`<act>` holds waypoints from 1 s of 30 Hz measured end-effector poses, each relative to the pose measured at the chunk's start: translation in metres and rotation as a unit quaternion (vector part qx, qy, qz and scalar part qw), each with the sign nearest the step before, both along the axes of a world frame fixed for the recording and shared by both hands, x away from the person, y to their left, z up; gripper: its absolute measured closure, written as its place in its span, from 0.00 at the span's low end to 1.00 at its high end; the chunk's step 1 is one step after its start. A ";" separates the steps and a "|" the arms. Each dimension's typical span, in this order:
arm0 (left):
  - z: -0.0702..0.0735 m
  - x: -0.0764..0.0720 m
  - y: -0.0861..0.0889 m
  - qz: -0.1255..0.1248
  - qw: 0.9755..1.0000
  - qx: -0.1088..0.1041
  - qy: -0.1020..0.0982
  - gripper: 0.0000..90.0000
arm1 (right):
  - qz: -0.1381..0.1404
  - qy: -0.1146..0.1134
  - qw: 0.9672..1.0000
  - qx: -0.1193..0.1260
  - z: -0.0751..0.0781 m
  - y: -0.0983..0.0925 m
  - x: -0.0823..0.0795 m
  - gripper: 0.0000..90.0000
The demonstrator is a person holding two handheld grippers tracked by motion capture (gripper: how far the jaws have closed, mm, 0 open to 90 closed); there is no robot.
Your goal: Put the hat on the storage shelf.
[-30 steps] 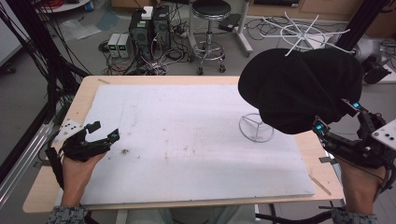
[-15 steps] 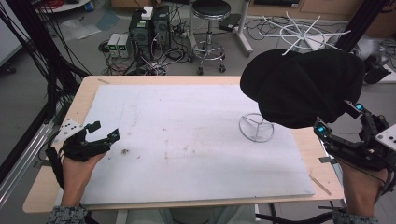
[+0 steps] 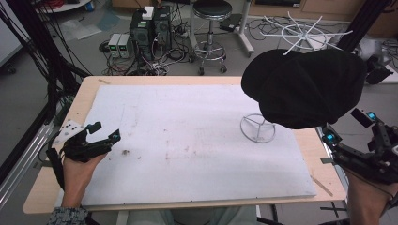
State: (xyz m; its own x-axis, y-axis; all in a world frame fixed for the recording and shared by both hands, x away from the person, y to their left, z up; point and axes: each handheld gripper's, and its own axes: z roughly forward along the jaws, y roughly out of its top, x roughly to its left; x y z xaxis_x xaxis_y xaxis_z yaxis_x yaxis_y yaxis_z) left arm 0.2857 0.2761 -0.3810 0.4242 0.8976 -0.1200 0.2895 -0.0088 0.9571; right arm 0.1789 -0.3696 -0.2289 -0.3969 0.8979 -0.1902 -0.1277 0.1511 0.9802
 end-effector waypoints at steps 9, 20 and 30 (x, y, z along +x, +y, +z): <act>0.000 0.000 0.000 -0.002 1.000 -0.001 0.000 0.21 | 0.006 0.017 1.000 0.009 -0.012 0.009 -0.018 0.23; 0.000 0.001 -0.002 -0.003 1.000 0.000 -0.001 0.21 | 0.000 0.044 0.999 0.013 -0.047 0.018 -0.024 0.20; -0.001 0.001 -0.002 -0.002 1.000 0.000 0.000 0.21 | -0.006 0.075 0.997 0.017 -0.083 0.024 -0.018 0.16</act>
